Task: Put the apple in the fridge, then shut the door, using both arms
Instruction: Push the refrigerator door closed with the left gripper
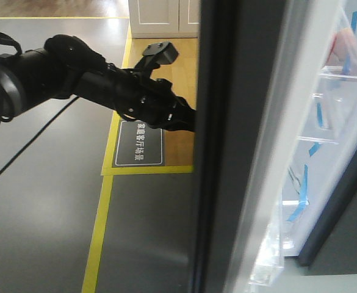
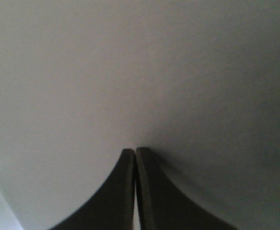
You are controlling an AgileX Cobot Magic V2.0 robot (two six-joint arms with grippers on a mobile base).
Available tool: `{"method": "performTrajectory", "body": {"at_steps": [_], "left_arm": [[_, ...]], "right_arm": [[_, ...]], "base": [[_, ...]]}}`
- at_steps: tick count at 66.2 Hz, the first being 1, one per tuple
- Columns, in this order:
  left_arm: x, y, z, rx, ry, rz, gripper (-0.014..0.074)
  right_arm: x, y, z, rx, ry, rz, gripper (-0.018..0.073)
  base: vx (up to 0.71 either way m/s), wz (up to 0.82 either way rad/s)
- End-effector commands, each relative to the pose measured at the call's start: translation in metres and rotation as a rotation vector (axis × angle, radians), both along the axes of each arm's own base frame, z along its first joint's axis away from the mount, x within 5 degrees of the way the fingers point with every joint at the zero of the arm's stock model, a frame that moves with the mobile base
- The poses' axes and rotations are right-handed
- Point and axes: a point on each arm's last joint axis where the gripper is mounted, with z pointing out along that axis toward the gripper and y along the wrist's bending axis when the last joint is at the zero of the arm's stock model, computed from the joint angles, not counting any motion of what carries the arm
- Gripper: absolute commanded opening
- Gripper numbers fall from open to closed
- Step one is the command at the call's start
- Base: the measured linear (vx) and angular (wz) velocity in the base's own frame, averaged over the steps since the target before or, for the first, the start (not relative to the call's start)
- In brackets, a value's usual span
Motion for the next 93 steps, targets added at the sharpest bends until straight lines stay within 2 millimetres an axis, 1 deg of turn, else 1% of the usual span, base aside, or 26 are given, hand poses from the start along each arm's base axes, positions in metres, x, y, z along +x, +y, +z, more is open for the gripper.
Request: {"method": "performTrajectory", "body": {"at_steps": [1,18,25,30,41,46,52,57,61,64,71,77,79,81,93], "left_arm": [[-0.023,-0.021,0.045,-0.178,-0.06,-0.036,-0.0006],[-0.047,-0.065,0.054,-0.265,-0.139,-0.048,-0.0006],[-0.055,-0.077,0.055,-0.266,-0.172,-0.053,-0.0006],[-0.058,-0.082,0.055,-0.266,-0.18,-0.059,-0.0006],[-0.059,-0.078,0.054,-0.213,-0.186,-0.05,-0.0006],[-0.06,-0.072,0.056,-0.128,-0.208,-0.023,-0.0006],[-0.061,-0.059,0.06,0.002,-0.245,0.035,-0.0006],[-0.063,-0.045,0.066,0.098,-0.241,0.121,-0.0006],[-0.067,-0.036,0.066,0.167,-0.269,0.186,-0.0006],[-0.072,-0.028,0.069,0.217,-0.323,0.23,-0.0006],[-0.087,-0.005,0.066,0.288,-0.345,0.328,-0.0006],[-0.099,0.014,0.06,0.344,-0.359,0.368,-0.0006],[-0.104,0.022,0.062,0.357,-0.374,0.382,-0.0006],[-0.108,0.028,0.059,0.372,-0.373,0.393,-0.0006],[-0.132,0.06,0.059,0.434,-0.424,0.471,-0.0006]], "right_arm": [[0.003,0.002,0.011,0.042,-0.054,-0.009,0.059],[0.003,0.002,0.011,0.042,-0.054,-0.009,0.059],[0.003,0.002,0.011,0.042,-0.054,-0.009,0.059],[0.003,0.002,0.011,0.042,-0.054,-0.009,0.059],[0.003,0.002,0.011,0.042,-0.054,-0.009,0.059],[0.003,0.002,0.011,0.042,-0.054,-0.009,0.059],[0.003,0.002,0.011,0.042,-0.054,-0.009,0.059],[0.003,0.002,0.011,0.042,-0.054,-0.009,0.059],[0.003,0.002,0.011,0.042,-0.054,-0.009,0.059],[0.003,0.002,0.011,0.042,-0.054,-0.009,0.059],[0.003,0.002,0.011,0.042,-0.054,-0.009,0.059],[0.003,0.002,0.011,0.042,-0.054,-0.009,0.059],[0.003,0.002,0.011,0.042,-0.054,-0.009,0.059],[0.003,0.002,0.011,0.042,-0.054,-0.009,0.059],[0.003,0.002,0.011,0.042,-0.054,-0.009,0.059]], "base": [[0.0,0.0],[0.0,0.0],[0.0,0.0],[0.0,0.0],[0.0,0.0],[0.0,0.0],[0.0,0.0],[0.0,0.0],[0.0,0.0],[0.0,0.0],[0.0,0.0],[0.0,0.0],[0.0,0.0],[0.0,0.0],[0.0,0.0]]}}
